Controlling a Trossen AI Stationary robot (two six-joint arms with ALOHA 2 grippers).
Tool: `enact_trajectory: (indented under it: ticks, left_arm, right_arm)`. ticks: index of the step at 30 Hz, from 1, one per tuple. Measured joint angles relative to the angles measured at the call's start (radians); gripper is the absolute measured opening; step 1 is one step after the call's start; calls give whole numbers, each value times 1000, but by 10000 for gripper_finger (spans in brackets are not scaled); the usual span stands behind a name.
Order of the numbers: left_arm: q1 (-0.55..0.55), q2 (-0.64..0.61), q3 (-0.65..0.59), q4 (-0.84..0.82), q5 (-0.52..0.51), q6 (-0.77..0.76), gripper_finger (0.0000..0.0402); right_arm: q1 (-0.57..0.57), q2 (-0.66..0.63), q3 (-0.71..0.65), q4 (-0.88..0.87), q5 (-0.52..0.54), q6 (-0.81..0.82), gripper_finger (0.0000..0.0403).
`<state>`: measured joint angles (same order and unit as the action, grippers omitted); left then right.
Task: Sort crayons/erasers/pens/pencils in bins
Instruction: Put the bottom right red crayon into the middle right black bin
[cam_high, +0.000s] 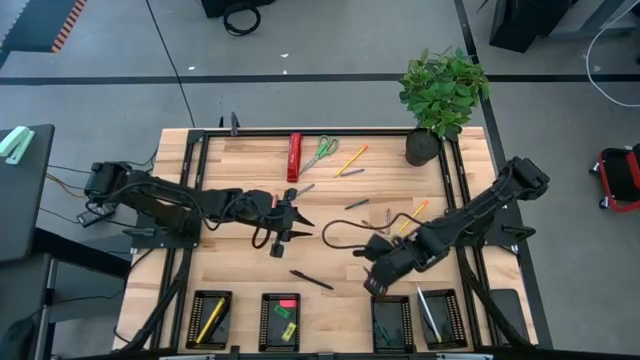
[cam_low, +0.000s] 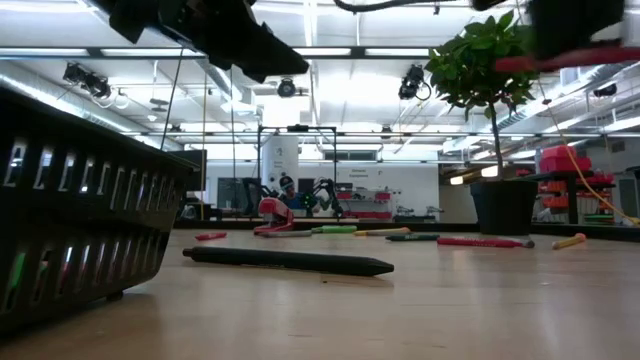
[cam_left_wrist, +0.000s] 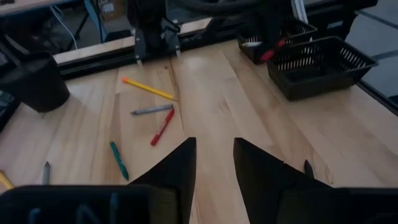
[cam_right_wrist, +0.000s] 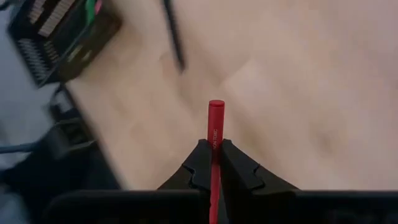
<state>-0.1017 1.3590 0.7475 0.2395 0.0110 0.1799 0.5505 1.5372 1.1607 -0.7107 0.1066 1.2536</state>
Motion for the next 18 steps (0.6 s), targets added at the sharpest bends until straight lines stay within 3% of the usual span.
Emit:
enact_trajectory:
  ticks: [8, 14, 18]
  left_arm:
    - [0, 0, 0, -16, 0, 0, 116]
    - [0, 0, 0, -23, -26, -4, 116]
    - [0, 0, 0, -23, -34, -8, 113]
  right_arm:
    - [185, 2, -21, 16, 4, 414, 25]
    - [270, 6, -105, 128, 173, 548, 25]
    - [284, 7, -178, 272, 187, 577, 33]
